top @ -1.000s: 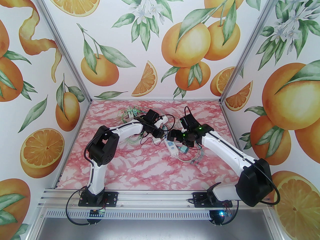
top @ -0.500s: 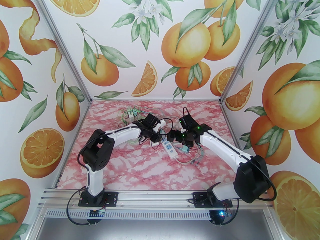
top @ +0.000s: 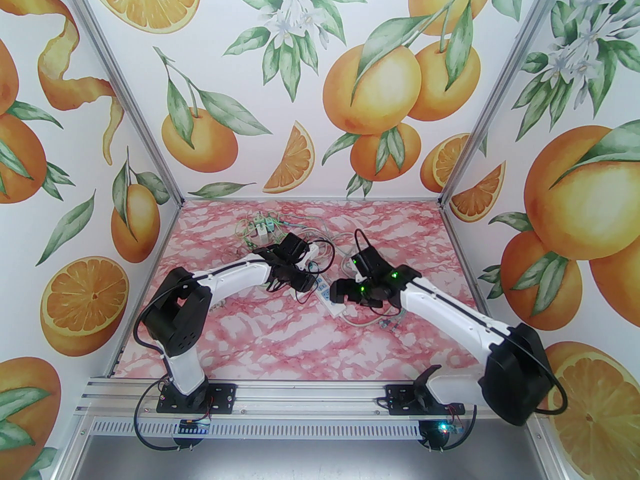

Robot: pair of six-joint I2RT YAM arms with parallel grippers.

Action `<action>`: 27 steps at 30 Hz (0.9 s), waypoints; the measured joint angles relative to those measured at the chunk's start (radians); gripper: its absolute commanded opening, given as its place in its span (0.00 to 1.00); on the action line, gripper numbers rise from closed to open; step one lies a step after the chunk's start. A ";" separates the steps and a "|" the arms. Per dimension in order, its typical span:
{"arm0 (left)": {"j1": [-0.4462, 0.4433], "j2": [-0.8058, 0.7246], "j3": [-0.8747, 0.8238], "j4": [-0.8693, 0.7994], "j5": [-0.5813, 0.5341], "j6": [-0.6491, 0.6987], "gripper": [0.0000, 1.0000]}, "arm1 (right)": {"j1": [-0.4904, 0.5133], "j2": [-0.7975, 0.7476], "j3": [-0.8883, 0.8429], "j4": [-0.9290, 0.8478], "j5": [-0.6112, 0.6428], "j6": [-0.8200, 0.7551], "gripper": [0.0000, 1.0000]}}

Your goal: Pull the plug off the socket

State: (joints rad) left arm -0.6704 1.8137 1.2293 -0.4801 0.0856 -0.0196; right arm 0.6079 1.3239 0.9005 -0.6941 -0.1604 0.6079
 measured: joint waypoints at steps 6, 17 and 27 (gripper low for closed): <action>0.000 0.003 0.035 0.001 0.016 0.022 0.56 | 0.039 -0.004 -0.070 0.030 0.033 0.023 0.81; 0.077 -0.020 0.060 0.002 0.132 -0.032 0.56 | 0.102 0.106 -0.080 0.118 0.156 -0.004 0.76; 0.093 -0.013 0.084 0.004 0.148 -0.090 0.57 | 0.106 0.172 -0.040 0.137 0.221 -0.026 0.74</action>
State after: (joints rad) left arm -0.5777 1.8004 1.3128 -0.4759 0.2333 -0.1101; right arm 0.7143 1.4956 0.8604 -0.5575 0.0608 0.5816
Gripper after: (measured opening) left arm 0.568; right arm 0.747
